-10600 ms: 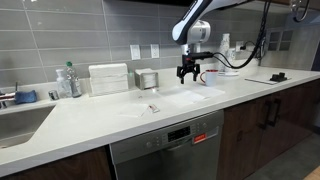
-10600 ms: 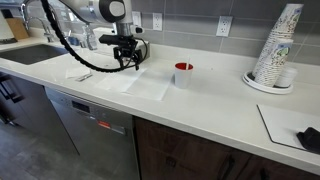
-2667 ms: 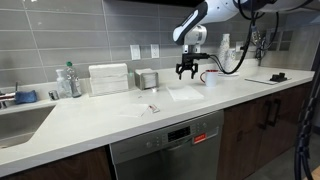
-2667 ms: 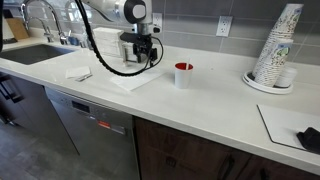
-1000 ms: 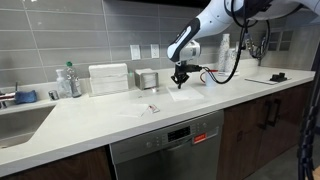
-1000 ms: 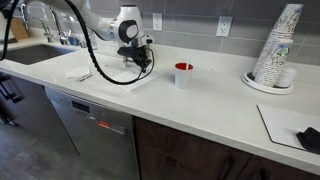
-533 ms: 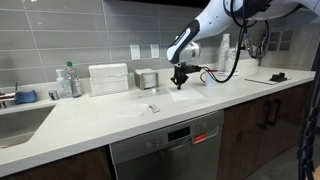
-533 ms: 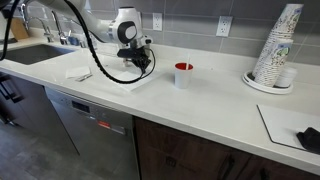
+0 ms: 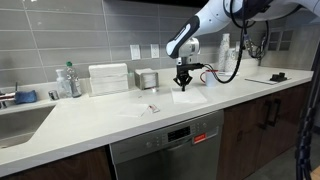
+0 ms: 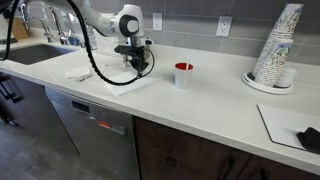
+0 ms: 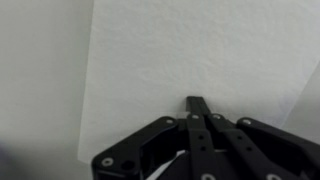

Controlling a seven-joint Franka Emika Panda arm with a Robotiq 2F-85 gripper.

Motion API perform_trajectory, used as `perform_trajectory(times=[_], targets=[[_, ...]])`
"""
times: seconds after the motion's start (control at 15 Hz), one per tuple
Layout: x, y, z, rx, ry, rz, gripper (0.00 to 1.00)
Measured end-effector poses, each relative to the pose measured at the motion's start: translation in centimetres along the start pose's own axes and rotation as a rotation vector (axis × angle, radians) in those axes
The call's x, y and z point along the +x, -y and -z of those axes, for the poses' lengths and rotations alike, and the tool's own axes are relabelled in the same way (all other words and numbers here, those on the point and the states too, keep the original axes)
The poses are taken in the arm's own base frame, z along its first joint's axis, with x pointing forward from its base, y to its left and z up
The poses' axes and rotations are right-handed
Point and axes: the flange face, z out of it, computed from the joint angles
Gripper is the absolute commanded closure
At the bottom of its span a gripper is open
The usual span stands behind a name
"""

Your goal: Fold the paper towel in half, then turn it to the right

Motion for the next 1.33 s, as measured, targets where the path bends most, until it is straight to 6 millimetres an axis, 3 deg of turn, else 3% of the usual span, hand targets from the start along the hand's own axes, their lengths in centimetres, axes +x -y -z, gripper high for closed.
perform_trajectory(times=[0.27, 0.8, 1.27, 1.33], targets=[[0.6, -1.3, -0.1, 0.0, 0.019, -0.198, 1.0], [1.6, -5.8, -0.5, 0.066, 0.027, -0.611, 1.0], [2.0, -7.1, -0.6, 0.094, 0.045, -0.966, 1.0], [2.0, -7.2, -0.6, 0.097, 0.049, -1.015, 0.74]])
